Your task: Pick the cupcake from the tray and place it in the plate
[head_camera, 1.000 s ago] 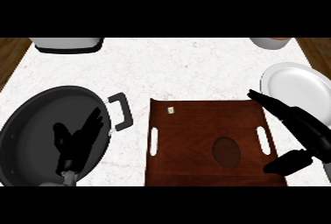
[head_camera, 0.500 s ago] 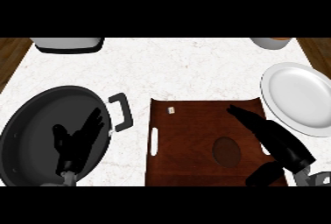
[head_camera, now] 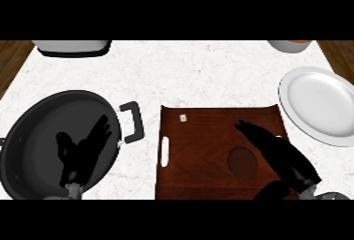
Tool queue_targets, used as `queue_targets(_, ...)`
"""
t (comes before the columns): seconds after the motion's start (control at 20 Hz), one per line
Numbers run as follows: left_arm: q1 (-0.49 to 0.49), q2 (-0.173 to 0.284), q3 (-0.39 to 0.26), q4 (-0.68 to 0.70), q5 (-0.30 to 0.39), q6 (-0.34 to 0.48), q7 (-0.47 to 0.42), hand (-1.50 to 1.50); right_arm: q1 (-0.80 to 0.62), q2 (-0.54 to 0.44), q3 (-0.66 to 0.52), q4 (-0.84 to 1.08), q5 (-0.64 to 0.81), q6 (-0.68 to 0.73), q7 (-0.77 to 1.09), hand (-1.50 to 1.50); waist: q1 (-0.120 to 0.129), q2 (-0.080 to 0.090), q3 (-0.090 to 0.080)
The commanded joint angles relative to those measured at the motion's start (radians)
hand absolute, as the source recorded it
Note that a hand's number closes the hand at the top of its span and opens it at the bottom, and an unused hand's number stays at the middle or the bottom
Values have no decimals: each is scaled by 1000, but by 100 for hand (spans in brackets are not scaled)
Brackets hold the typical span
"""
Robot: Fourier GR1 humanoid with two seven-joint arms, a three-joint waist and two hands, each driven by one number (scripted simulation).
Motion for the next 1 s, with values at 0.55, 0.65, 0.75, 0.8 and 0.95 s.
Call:
queue_targets(0.55,-22,-82,26,39,-82,5,8,0,9,142,-45,128,220,62,-66,-150,-1,3,-3)
queue_targets(0.65,-38,-70,18,-14,-82,3,90,0,-57,156,-74,236,235,59,-90,-150,1,3,-3)
queue_targets(0.75,0,-47,55,135,-61,-89,-96,0,-50,216,-15,240,284,36,-47,-150,0,4,-4)
queue_targets(0.8,10,-33,39,-43,-53,-49,67,0,-45,168,17,219,303,87,-59,150,4,2,-3)
queue_targets(0.95,22,-47,43,-43,-60,-46,49,0,-150,214,6,376,355,34,-148,150,8,3,-3)
